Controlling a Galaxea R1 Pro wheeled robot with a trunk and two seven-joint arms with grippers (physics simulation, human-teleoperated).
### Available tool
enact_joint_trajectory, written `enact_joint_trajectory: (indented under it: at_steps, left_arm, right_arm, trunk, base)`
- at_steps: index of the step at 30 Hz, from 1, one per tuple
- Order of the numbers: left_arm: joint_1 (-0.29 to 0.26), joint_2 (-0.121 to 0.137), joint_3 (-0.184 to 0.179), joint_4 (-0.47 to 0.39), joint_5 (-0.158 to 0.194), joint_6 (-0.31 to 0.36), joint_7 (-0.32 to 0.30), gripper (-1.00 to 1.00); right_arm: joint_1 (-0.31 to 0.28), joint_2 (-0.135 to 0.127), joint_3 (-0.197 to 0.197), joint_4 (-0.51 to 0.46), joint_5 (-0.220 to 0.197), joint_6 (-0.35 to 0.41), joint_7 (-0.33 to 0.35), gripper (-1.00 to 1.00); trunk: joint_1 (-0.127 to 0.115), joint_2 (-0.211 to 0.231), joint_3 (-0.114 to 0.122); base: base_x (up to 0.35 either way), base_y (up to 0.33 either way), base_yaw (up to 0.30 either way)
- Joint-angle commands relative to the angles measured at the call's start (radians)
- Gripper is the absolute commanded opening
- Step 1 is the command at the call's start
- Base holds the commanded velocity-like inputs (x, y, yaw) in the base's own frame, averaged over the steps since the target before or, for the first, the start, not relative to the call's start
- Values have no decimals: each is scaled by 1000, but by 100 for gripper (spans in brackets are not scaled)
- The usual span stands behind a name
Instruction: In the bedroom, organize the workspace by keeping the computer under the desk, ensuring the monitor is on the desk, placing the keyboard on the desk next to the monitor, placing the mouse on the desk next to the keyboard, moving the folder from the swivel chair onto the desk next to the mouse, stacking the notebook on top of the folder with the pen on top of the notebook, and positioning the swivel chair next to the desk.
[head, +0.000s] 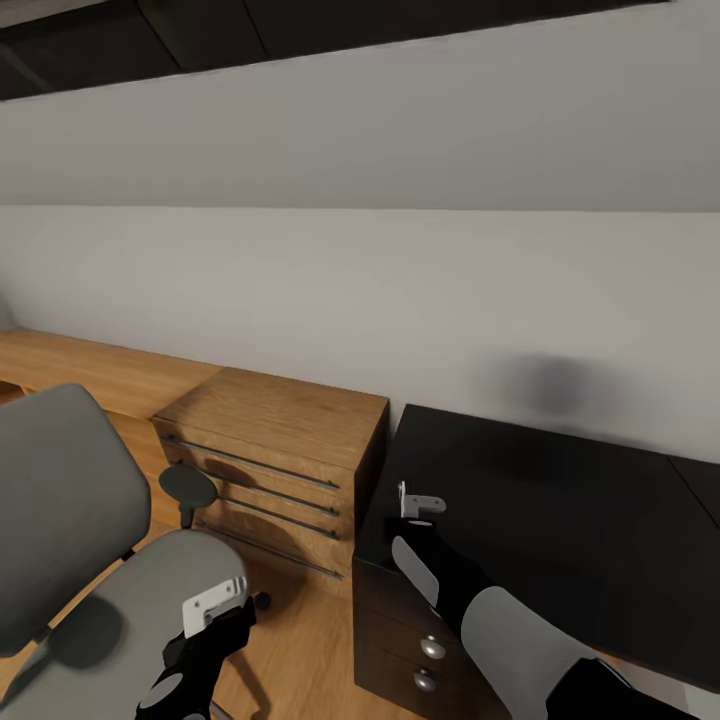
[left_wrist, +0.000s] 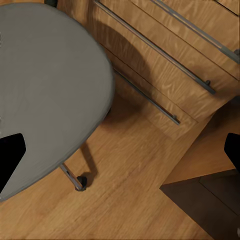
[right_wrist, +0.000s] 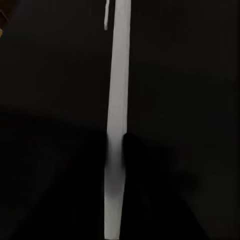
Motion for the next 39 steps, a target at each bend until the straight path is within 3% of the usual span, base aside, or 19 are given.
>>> enact_joint_trajectory:
  at_steps: [1,17,20,21,23,26,30,31,36,37,39]
  left_arm:
    - [-1,1,-4,-2,3,6,6,100]
    - [-1,1,-4,-1,4,6,6,100]
    - [-1,1,-5,1,4,6,6,100]
    - [-1,1,-5,1,4,7,6,100]
    - [-1,1,-5,1,4,7,6,100]
    - [-1,1,-10,3,6,11,6,100]
    - [-1,0,-33,9,9,14,4,100]
    - [-1,-1,-54,21,9,15,4,100]
    - [-1,-4,-93,37,11,17,2,100]
    - [-1,-7,-130,73,14,16,1,100]
    - [-1,-7,-158,109,14,13,1,100]
  right_arm:
    - [-1,0,3,-1,-5,3,-7,-100]
    - [-1,0,4,-35,-1,4,-13,-100]
    - [-1,0,8,-108,3,19,-81,-100]
    - [-1,-1,8,-137,4,30,-134,-100]
    - [0,-16,9,-198,0,45,-220,-100]
    - [4,-40,10,-289,-3,55,-264,-100]
    - [25,-52,10,-411,-4,68,-284,-100]
    - [40,-54,10,-441,-3,83,-287,-100]
    - [49,-54,8,-469,-3,92,-291,-100]
    - [54,-53,7,-515,-5,95,-293,-100]
    - [57,-54,7,-529,-5,95,-294,-100]
  trunk:
    - [-4,7,2]
    - [-65,119,52]
    - [-77,140,62]
    - [-81,147,65]
    - [-88,161,71]
    - [-100,182,80]
    - [-115,210,93]
    - [-119,217,96]
    - [-138,252,112]
    - [-142,259,115]
    - [-150,273,121]
  base:
    - [0,0,0]
    - [-28,0,0]
    - [-275,0,0]
    - [-308,0,0]
    - [-321,0,0]
    - [-330,0,0]
    - [-335,0,0]
    - [-262,0,0]
    - [-97,0,0]
    - [-7,0,-8]
    - [-4,0,-5]
